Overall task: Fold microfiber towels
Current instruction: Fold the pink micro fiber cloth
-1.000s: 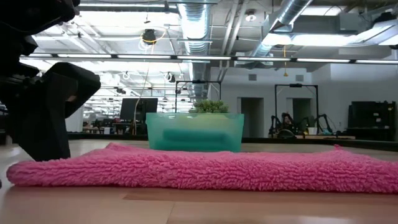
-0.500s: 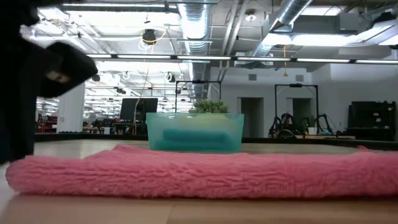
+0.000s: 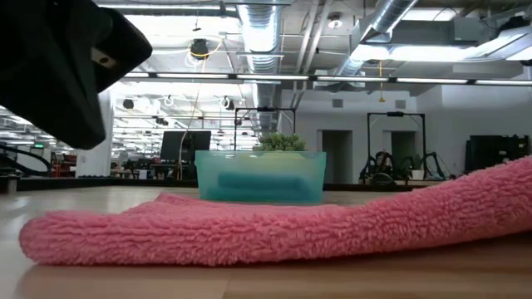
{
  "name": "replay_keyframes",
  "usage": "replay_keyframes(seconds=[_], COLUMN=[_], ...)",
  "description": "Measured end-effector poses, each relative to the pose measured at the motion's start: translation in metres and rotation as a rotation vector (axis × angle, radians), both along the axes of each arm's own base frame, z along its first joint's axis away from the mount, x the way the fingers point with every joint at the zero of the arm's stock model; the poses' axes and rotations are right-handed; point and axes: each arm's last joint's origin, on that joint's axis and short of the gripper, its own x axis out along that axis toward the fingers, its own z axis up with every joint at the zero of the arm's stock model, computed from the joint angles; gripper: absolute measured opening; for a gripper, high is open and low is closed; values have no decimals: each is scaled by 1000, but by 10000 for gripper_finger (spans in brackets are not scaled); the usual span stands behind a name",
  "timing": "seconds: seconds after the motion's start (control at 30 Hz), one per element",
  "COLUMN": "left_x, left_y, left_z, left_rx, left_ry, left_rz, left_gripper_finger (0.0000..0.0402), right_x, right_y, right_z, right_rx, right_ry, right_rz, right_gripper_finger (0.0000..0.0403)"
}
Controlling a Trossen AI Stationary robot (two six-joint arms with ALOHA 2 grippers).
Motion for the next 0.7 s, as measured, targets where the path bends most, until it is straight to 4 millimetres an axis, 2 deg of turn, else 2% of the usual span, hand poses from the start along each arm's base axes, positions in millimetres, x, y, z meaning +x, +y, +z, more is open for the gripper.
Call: replay_keyframes(seconds=[0.1, 0.23, 0.4, 0.5, 0.6, 0.7], left_x=[1, 2, 3, 6, 10, 11], left_y=[-2, -3, -1, -1, -4, -5], left_z=[-3, -9, -10, -15, -24, -33], left_rx=[-21, -105, -42, -12, -30, -19], left_ry=[-20, -26, -74, -79, -75, -58], left_rz=[-75, -167, -173, -185, -216, -210], left_gripper_finger=[28, 87, 179, 220, 237, 237], right_x=[0, 0, 0, 0, 0, -1], right_y=[0, -1, -1, 0, 0, -2], right_z=[0, 0, 0, 0, 0, -3], right_rx=[-8, -15, -15, -15, -15, -11], right_ry=[-8, -14, -15, -15, -16, -15], right_rz=[-2, -2, -3, -1, -2, -12], right_gripper_finger=[22, 33, 31, 25, 22, 23])
